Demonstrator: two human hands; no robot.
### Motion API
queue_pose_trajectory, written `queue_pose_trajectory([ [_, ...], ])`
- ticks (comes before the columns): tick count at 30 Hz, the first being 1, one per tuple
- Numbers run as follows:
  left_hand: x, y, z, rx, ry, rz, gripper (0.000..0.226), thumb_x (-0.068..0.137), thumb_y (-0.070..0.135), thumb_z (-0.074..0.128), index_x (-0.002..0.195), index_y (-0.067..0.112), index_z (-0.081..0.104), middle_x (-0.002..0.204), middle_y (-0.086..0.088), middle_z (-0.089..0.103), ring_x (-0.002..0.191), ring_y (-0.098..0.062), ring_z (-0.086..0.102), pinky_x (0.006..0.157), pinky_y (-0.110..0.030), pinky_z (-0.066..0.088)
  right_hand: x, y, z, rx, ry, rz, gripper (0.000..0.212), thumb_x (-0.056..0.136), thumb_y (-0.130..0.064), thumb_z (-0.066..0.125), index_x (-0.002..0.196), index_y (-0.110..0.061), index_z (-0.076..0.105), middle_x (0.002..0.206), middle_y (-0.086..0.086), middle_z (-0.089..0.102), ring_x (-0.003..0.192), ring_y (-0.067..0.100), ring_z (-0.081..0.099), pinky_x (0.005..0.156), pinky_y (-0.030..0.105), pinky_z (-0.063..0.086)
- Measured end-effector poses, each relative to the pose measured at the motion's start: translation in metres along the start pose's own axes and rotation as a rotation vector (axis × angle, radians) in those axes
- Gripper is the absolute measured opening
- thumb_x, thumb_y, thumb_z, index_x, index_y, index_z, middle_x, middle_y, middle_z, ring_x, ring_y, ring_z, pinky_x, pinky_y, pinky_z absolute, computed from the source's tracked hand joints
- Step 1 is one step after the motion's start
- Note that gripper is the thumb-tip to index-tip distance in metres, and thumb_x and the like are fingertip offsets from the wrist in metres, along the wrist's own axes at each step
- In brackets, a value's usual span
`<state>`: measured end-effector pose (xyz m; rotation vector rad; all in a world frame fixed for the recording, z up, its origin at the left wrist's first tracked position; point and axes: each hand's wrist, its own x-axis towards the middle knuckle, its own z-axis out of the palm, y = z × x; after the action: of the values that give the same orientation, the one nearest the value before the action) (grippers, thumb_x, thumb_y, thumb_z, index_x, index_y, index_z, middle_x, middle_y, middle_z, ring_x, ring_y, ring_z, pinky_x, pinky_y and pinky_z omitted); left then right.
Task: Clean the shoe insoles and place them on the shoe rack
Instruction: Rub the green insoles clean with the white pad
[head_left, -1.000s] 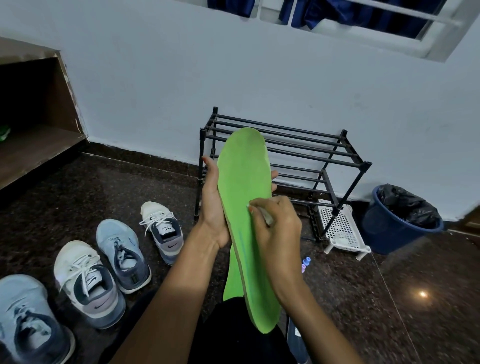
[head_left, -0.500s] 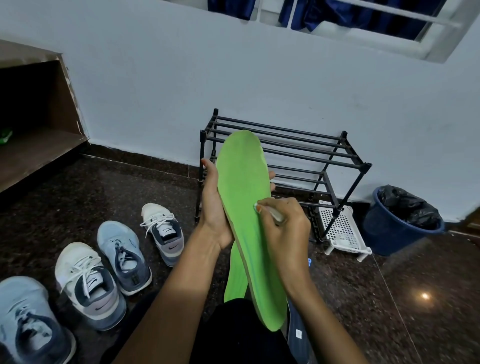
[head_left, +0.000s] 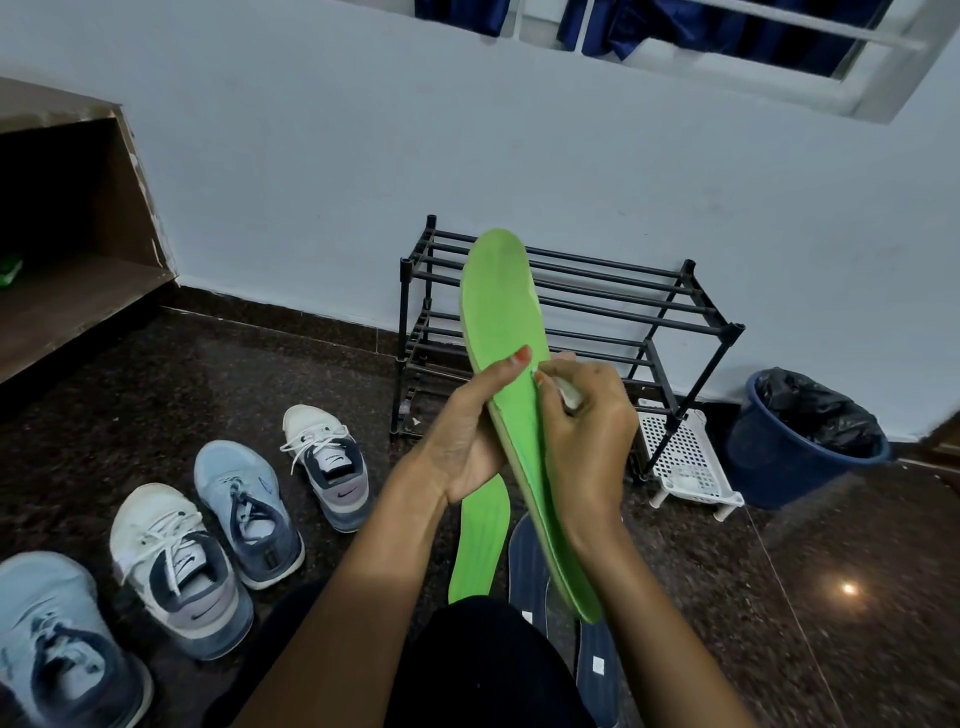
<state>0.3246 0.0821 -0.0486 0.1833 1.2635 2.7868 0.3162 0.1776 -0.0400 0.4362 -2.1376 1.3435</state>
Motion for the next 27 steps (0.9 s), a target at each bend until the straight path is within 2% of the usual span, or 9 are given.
queue_pose_trajectory([
  [2,-0.001,0.001,0.000,-0.051,0.063,0.017,0.048,0.078,0.046,0.060,0.097,0.004,0.074,0.105,-0.015,0.071,0.091,-0.022,0.070,0.075,-0.030,0.058,-0.004,0.000,0.001,-0.071,-0.041,-0.066,0.015,0.083,-0.002,0.064,0.097,-0.004,0.069,0.094,-0.001,0.053,0.092,0.015,0.055,0.085,0.031,0.047],
  [4,-0.001,0.002,-0.002,-0.121,0.098,0.024,0.056,0.085,0.049,0.043,0.099,0.003,0.072,0.105,-0.018,0.070,0.088,-0.024,0.070,0.077,-0.032,0.058,-0.009,0.000,-0.001,-0.094,-0.132,-0.103,0.022,0.084,-0.003,0.063,0.106,-0.005,0.067,0.099,-0.001,0.051,0.098,0.017,0.053,0.088,0.036,0.046],
  [7,-0.001,0.004,0.000,-0.139,0.076,0.042,0.071,0.078,0.064,0.038,0.098,0.006,0.075,0.111,-0.020,0.067,0.093,-0.028,0.068,0.084,-0.038,0.056,-0.010,0.000,-0.007,-0.066,-0.204,-0.118,0.026,0.085,0.003,0.058,0.109,-0.003,0.065,0.100,0.001,0.051,0.099,0.019,0.052,0.090,0.028,0.046],
  [11,0.000,0.001,0.000,-0.124,0.058,0.060,0.081,0.077,0.069,0.030,0.098,0.006,0.075,0.105,-0.018,0.069,0.091,-0.026,0.069,0.079,-0.037,0.058,-0.001,0.001,-0.010,-0.043,-0.129,-0.112,0.020,0.081,0.008,0.061,0.098,0.001,0.070,0.096,0.005,0.058,0.095,0.016,0.056,0.088,0.008,0.041],
  [15,-0.001,0.001,0.000,-0.131,0.073,0.071,0.090,0.076,0.072,0.029,0.122,0.001,0.059,0.126,-0.026,0.058,0.103,-0.030,0.065,0.082,-0.038,0.056,-0.004,0.000,-0.009,-0.045,-0.193,-0.159,0.017,0.077,0.006,0.066,0.091,-0.002,0.071,0.089,0.002,0.060,0.087,0.016,0.059,0.082,0.016,0.045],
  [18,-0.001,0.000,0.000,-0.124,0.077,0.079,0.088,0.079,0.073,0.025,0.120,0.003,0.060,0.125,-0.026,0.058,0.103,-0.031,0.064,0.084,-0.040,0.055,-0.007,0.000,-0.011,-0.035,-0.194,-0.148,0.020,0.078,0.006,0.065,0.095,-0.003,0.069,0.089,-0.002,0.058,0.084,0.009,0.056,0.078,0.005,0.041],
  [21,0.000,-0.002,0.000,-0.119,0.074,0.072,0.091,0.080,0.074,0.022,0.125,0.003,0.057,0.125,-0.024,0.060,0.107,-0.031,0.064,0.088,-0.042,0.054,0.000,0.001,-0.012,-0.109,-0.156,-0.143,0.026,0.081,0.004,0.064,0.107,0.001,0.065,0.092,0.001,0.055,0.085,0.016,0.056,0.078,0.001,0.037],
  [25,0.001,-0.004,-0.002,-0.111,0.090,0.088,0.088,0.085,0.074,0.016,0.115,0.006,0.064,0.112,-0.019,0.068,0.099,-0.028,0.067,0.084,-0.039,0.056,0.013,0.004,-0.013,-0.126,-0.112,-0.160,0.015,0.080,0.006,0.063,0.094,0.002,0.069,0.091,0.005,0.055,0.083,0.011,0.053,0.077,-0.001,0.036],
  [27,0.001,-0.004,-0.003,-0.127,0.086,0.086,0.093,0.083,0.076,0.016,0.120,0.003,0.061,0.117,-0.021,0.065,0.104,-0.029,0.065,0.087,-0.040,0.055,0.008,0.003,-0.012,-0.136,-0.147,-0.181,0.014,0.080,0.005,0.065,0.092,0.002,0.070,0.088,0.003,0.056,0.082,0.012,0.054,0.075,0.002,0.038],
])
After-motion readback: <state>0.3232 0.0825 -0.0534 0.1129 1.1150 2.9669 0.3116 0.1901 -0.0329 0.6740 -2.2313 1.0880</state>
